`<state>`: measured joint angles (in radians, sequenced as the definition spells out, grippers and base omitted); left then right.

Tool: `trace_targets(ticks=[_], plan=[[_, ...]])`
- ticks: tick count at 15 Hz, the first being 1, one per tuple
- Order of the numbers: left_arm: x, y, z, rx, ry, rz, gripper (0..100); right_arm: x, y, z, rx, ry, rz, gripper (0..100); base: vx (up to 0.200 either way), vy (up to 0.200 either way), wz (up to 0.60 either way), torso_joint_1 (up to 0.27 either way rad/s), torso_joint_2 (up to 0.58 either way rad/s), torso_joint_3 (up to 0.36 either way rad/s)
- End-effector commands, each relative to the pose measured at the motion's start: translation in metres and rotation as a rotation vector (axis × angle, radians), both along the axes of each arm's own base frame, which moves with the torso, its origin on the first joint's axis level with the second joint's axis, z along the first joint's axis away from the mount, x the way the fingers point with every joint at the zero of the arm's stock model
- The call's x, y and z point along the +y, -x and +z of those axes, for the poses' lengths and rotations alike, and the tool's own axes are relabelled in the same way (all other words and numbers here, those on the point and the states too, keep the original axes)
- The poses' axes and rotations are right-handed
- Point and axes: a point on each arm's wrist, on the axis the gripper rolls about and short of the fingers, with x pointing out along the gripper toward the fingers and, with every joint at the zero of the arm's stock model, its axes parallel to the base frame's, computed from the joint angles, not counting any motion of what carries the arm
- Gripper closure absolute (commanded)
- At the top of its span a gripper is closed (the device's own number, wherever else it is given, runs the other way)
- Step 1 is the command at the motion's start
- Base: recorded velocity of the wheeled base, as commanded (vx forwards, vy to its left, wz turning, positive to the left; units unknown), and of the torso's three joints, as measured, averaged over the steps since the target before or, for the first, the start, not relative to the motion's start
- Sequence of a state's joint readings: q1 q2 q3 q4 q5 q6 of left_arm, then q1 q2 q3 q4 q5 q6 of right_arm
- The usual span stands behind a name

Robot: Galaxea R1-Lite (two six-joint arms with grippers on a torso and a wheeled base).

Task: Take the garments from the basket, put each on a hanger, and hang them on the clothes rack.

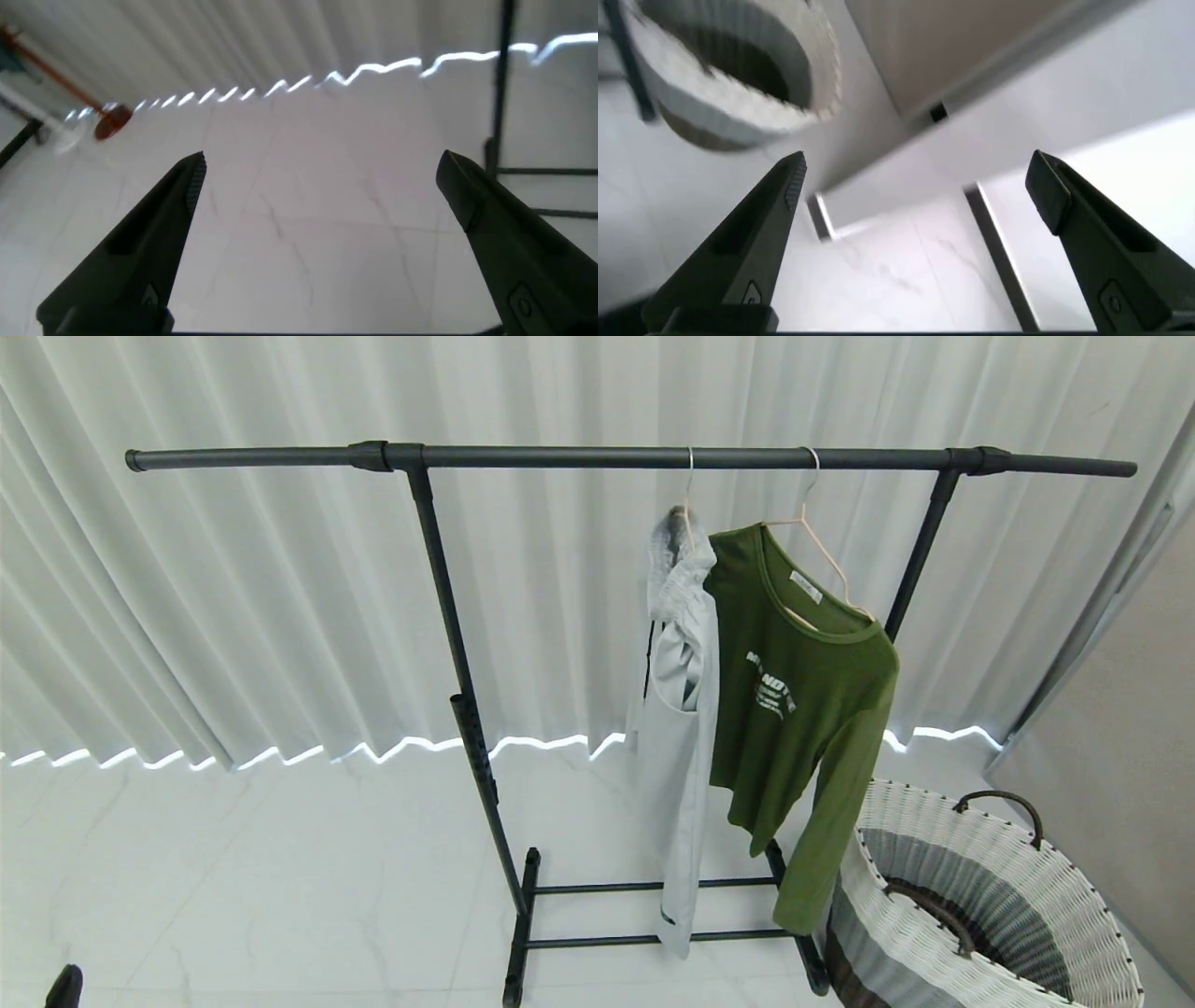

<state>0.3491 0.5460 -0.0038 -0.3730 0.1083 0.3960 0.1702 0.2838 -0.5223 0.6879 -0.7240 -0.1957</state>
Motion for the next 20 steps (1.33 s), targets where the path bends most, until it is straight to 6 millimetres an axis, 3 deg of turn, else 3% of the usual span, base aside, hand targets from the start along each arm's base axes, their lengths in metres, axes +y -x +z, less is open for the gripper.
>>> trace_targets(ticks=[1,3,5,7,10,13,15,20], plan=[[-0.022,0.048,-0.027,-0.125,-0.104,-0.261,0,0.004,0.011,-0.021,0.046,0.005,-0.101,0,0.000,0.000,0.00,0.000,0.00,0.000],[-0.024,0.050,-0.027,-0.146,-0.131,-0.297,0,0.007,0.015,-0.039,0.060,0.000,-0.139,0,0.000,0.000,0.00,0.000,0.00,0.000],[-0.023,0.053,-0.028,-0.178,-0.149,-0.202,0,0.008,0.019,-0.059,-0.046,-0.046,-0.084,0,0.000,0.000,0.00,0.000,0.00,0.000],[-0.019,0.054,-0.029,-0.189,-0.148,-0.006,0,0.012,0.019,-0.060,-0.162,-0.161,0.012,0,0.000,0.000,0.00,0.000,0.00,0.000],[-0.018,0.053,-0.031,-0.238,-0.047,0.014,0,0.013,0.001,-0.066,-0.299,-0.224,0.083,0,0.000,0.000,0.00,0.000,0.00,0.000],[-0.017,0.054,-0.031,-0.302,0.082,0.071,0,0.013,-0.001,-0.067,-0.317,-0.223,0.064,0,0.000,0.000,0.00,0.000,0.00,0.000],[-0.018,0.053,-0.031,-0.296,0.081,0.028,0,0.012,-0.001,-0.068,-0.326,-0.215,0.030,0,0.000,0.000,0.00,0.000,0.00,0.000],[-0.025,0.051,-0.034,-0.245,0.111,-0.340,0,0.014,-0.011,-0.072,-0.415,-0.257,0.103,0,0.000,0.000,0.00,0.000,0.00,0.000]])
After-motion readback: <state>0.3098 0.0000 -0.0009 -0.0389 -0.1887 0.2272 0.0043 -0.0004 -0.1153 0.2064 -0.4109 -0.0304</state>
